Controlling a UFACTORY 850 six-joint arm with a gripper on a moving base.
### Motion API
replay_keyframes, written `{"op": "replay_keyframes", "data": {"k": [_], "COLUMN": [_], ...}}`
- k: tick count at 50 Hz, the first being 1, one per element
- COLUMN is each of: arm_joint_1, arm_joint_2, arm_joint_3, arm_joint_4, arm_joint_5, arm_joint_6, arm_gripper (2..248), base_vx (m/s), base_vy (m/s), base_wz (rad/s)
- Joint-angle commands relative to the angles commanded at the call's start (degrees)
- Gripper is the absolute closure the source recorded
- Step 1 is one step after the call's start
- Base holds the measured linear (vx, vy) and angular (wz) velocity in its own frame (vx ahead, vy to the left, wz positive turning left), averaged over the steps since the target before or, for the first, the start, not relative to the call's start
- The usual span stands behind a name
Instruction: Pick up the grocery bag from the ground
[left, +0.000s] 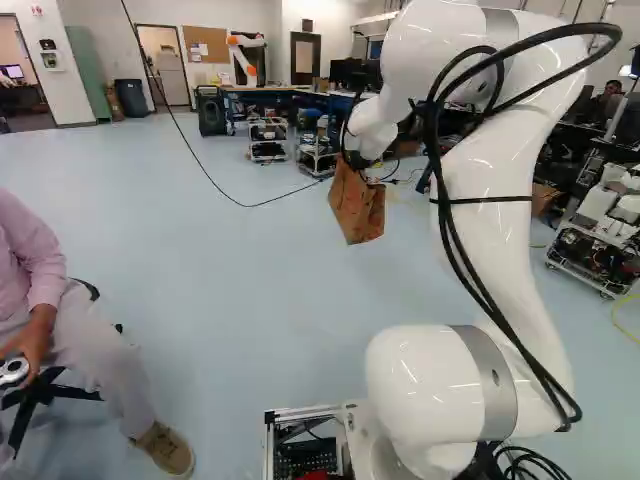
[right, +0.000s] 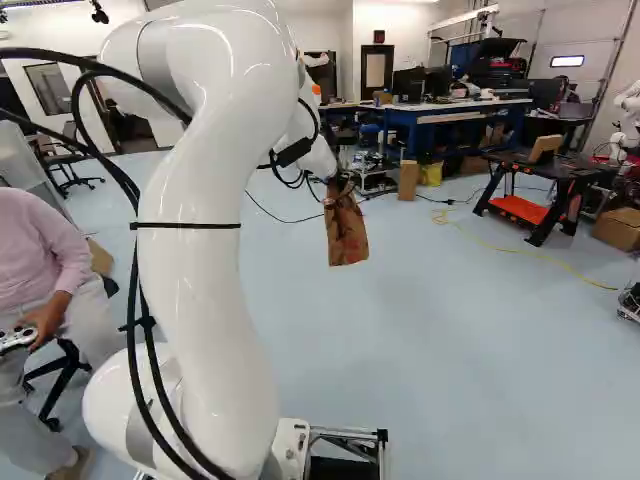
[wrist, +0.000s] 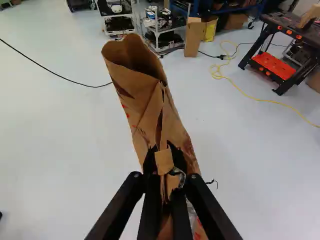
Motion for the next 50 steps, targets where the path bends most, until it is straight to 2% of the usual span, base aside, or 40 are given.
{"op": "replay_keyframes", "data": {"k": [26,50], "arm_joint_1": [1.12,2.56], "arm_joint_2": [6.67,15.31], "arm_joint_3": [10.21,23.42], "arm_joint_4": [0.0,0.0], "arm_joint_5": [6.16,14.13], "arm_joint_6": [0.0,0.0], "arm_gripper": [226,226], "base_vx": [0.0,0.0], "base_vy": [0.0,0.0], "base_wz": [0.0,0.0]}}
